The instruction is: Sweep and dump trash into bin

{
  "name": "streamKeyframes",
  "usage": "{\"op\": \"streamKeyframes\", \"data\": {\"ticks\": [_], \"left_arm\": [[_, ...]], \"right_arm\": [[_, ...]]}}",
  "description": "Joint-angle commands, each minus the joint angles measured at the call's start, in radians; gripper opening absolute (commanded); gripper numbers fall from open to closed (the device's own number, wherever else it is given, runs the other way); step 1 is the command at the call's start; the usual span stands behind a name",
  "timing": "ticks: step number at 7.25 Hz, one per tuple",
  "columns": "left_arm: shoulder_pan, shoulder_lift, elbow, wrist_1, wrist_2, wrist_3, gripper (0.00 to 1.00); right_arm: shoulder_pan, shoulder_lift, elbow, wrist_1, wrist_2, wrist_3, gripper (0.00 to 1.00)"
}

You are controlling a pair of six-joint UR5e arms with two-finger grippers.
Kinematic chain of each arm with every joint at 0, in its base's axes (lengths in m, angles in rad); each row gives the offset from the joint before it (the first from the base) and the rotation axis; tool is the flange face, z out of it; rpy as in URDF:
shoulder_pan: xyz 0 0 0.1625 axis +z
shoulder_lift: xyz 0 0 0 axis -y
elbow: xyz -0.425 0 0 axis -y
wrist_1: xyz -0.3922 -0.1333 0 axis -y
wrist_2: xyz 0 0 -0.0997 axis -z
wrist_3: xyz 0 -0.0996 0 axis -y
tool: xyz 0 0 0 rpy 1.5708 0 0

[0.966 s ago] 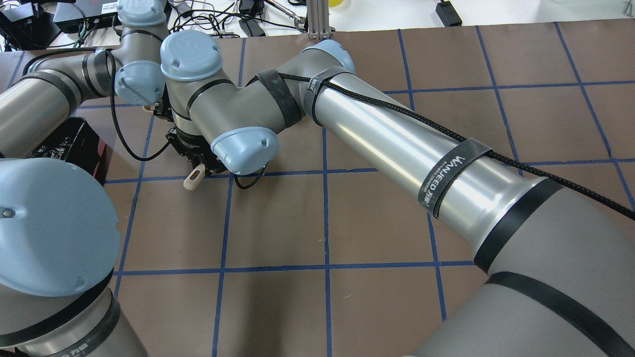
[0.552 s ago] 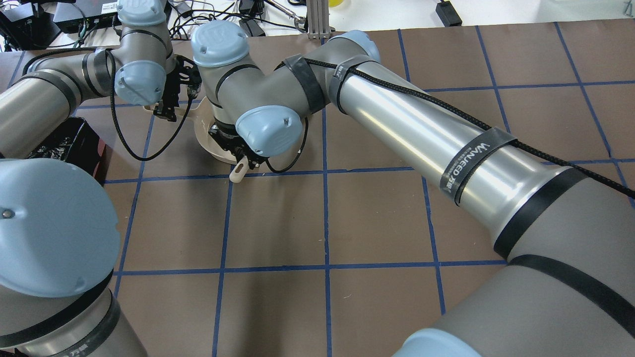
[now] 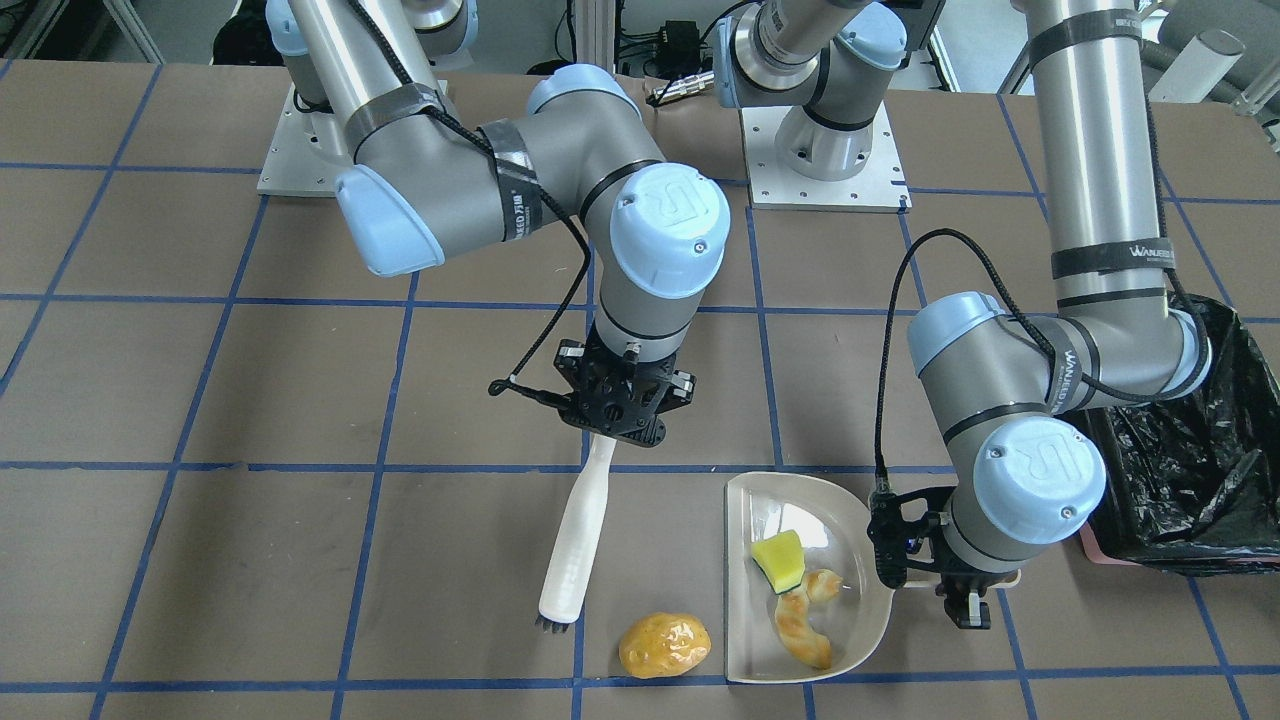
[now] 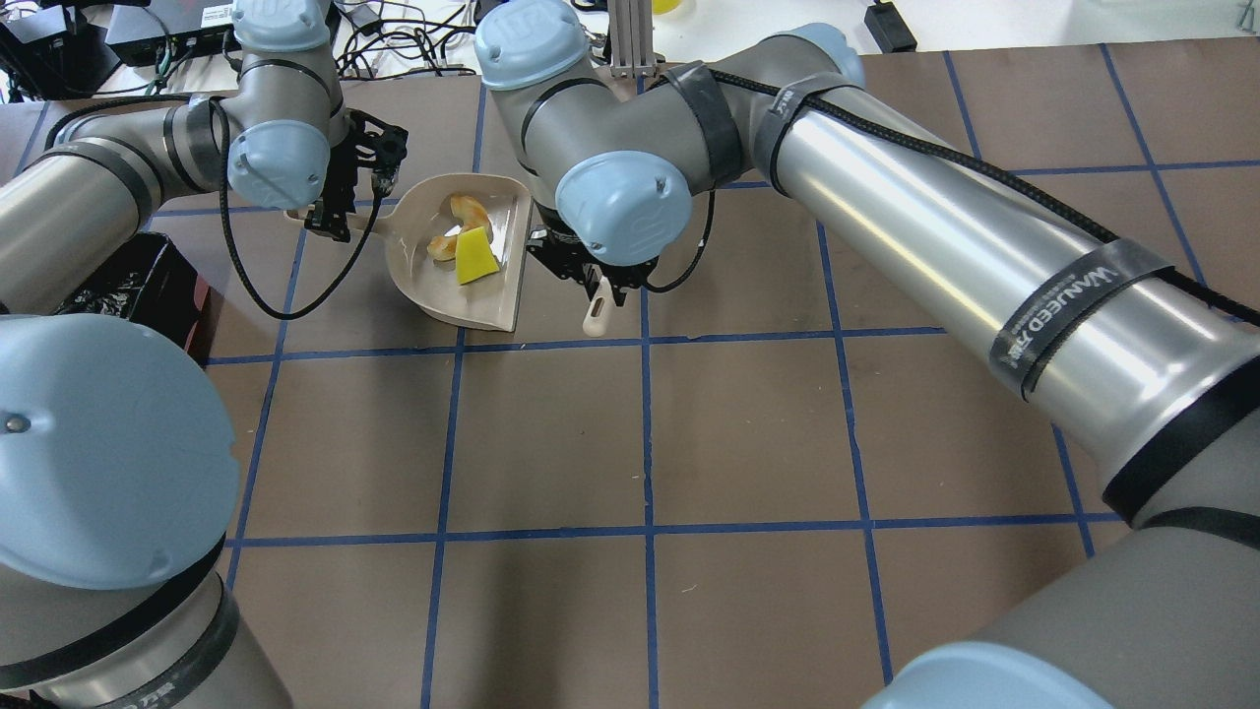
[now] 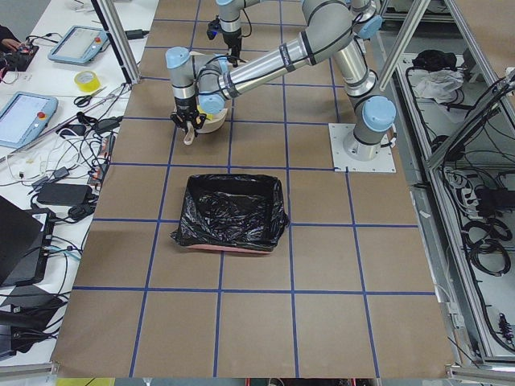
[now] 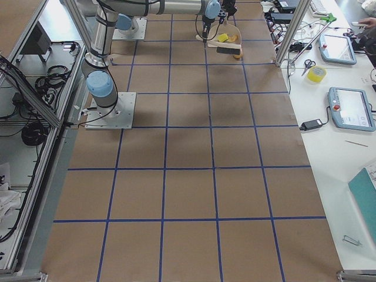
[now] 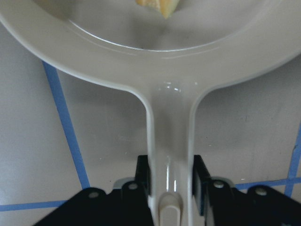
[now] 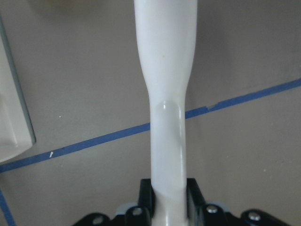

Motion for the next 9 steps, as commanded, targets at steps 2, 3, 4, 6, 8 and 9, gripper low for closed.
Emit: {"op": "streamKeyframes", "data": {"ticks": [2, 3, 4, 6, 8, 9], "left_arm": [[0.000, 0.000, 0.000, 0.000, 0.000, 0.000, 0.00], [0.000, -0.002, 0.000, 0.000, 0.000, 0.000, 0.00], [0.000, 0.000, 0.000, 0.000, 0.000, 0.000, 0.00], [0.000, 0.000, 0.000, 0.000, 0.000, 0.000, 0.00], [0.000, 0.000, -0.002, 0.000, 0.000, 0.000, 0.00], [0.000, 0.000, -0.002, 0.000, 0.000, 0.000, 0.00]], "right_arm": [[-0.067, 0.059, 0.000, -0.090, -0.010, -0.197, 0.00], [-0.073, 0.095, -0.004, -0.141, -0.013, -0.223, 0.00], [-0.077, 0.119, -0.007, -0.162, -0.056, -0.249, 0.00], [-0.094, 0.133, -0.030, -0.164, -0.063, -0.272, 0.00], [-0.094, 0.170, -0.088, -0.152, -0.064, -0.277, 0.00], [-0.091, 0.172, -0.089, -0.150, -0.060, -0.293, 0.00]]}}
